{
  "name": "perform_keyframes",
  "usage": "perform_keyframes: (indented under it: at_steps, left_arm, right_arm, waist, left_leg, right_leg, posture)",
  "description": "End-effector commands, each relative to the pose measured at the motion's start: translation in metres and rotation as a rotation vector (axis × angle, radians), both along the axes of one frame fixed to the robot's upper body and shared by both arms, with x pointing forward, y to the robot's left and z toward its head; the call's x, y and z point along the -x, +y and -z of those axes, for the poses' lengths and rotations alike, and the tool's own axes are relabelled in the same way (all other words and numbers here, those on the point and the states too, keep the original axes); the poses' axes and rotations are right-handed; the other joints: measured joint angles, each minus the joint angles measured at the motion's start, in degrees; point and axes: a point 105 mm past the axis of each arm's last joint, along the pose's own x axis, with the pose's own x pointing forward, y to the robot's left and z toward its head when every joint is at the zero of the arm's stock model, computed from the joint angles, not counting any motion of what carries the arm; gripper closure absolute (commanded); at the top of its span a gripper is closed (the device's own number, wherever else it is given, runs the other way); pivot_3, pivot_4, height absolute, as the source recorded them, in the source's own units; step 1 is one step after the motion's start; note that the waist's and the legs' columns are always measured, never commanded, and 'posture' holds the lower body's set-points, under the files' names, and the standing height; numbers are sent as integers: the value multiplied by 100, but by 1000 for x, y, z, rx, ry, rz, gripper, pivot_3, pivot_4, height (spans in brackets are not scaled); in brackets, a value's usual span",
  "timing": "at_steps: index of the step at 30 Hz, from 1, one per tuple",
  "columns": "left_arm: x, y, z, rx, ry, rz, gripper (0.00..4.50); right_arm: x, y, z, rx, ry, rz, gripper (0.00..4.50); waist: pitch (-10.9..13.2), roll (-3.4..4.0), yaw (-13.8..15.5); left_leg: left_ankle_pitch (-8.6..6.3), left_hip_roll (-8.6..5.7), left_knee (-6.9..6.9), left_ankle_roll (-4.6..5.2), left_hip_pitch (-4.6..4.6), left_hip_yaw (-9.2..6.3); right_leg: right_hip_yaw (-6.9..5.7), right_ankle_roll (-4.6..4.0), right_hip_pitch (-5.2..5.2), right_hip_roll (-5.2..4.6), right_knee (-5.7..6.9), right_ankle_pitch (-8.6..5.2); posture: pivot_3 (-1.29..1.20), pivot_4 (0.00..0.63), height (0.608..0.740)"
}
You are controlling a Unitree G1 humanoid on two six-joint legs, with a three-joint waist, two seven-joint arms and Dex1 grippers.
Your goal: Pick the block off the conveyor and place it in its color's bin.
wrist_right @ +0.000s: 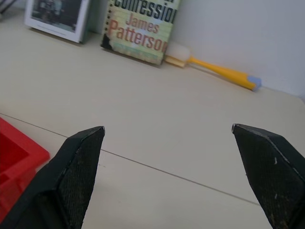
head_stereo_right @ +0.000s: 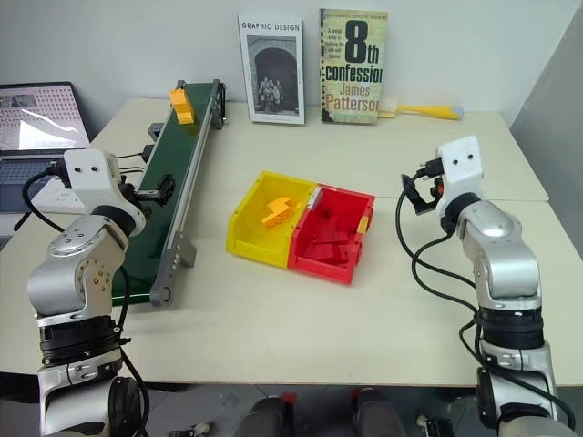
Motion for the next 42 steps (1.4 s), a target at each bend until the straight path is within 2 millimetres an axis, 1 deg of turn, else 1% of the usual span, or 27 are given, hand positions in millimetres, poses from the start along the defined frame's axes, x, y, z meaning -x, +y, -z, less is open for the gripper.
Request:
perform_keyframes:
  at_steps: [1, 2, 3, 5, 10, 13, 18, 23, 42]
  left_arm:
    - [3, 0, -20, -10, -87, -6, 35]
    - [2, 0, -20, -10, -87, -5, 35]
    - [2, 0, -20, -12, -87, -7, 35]
    - [1, 2, -20, -16, -86, -12, 35]
    - [0, 6, -17, -26, -71, -35, 35]
    - [-2, 6, -15, -25, -68, -38, 35]
    - [-4, 5, -14, -20, -65, -40, 35]
    - [-7, 5, -10, -11, -50, -48, 35]
    - [-19, 3, -7, 4, -41, -44, 35]
  right_arm:
    - [15, 32, -28, -21, -50, -262, 0]
    - [20, 39, -31, -36, -40, -324, 0]
    - [28, 50, -35, -52, -25, -416, 0]
    - [43, 64, -39, -68, 9, -556, 0]
    - [65, 83, -38, -9, 62, -737, 0]
    - [74, 89, -39, -3, 80, -791, 0]
    - [80, 92, -39, 7, 89, -822, 0]
    - [83, 93, -42, 12, 84, -826, 0]
    - [85, 85, -41, 26, 81, -770, 0]
  waist:
    - [0, 0, -1]
    - [0, 0, -1]
    - [0, 0, -1]
    - [0, 0, 1]
    - [0, -1, 7]
    - [0, -1, 7]
    - [0, -1, 7]
    - [0, -1, 9]
    - [0, -1, 9]
  left_leg:
    - [0, 0, 0, 0, 0, -1]
    - [0, 0, -1, 1, 0, -2]
    - [-3, 1, -1, 5, -1, -4]
    - [-5, 2, -1, 8, -1, -6]
    - [-5, 4, 0, 10, -1, -15]
    - [-5, 3, 0, 10, -1, -18]
    - [-5, 4, 0, 9, -1, -18]
    - [-5, 3, 0, 9, -1, -19]
    - [-5, 4, 0, 9, -1, -19]
  right_leg:
    - [-1, 0, 0, 1, 0, 0]
    - [-1, 0, 0, 1, -1, 0]
    - [-2, 0, 0, 1, -1, 0]
    - [-4, 0, 0, 0, -2, 0]
    - [-11, 0, 6, -4, -4, 0]
    - [-13, 0, 9, -4, -5, 0]
    - [-13, 0, 9, -4, -6, 0]
    - [-15, 0, 9, -4, -8, 0]
    - [-14, 0, 9, -5, -8, 0]
  posture:
    - [0, 150, 740]
    - [0, 150, 740]
    - [0, 150, 740]
    - [0, 150, 740]
    - [0, 150, 740]
    - [0, 150, 740]
    - [0, 150, 740]
    - [0, 150, 740]
    - [0, 150, 740]
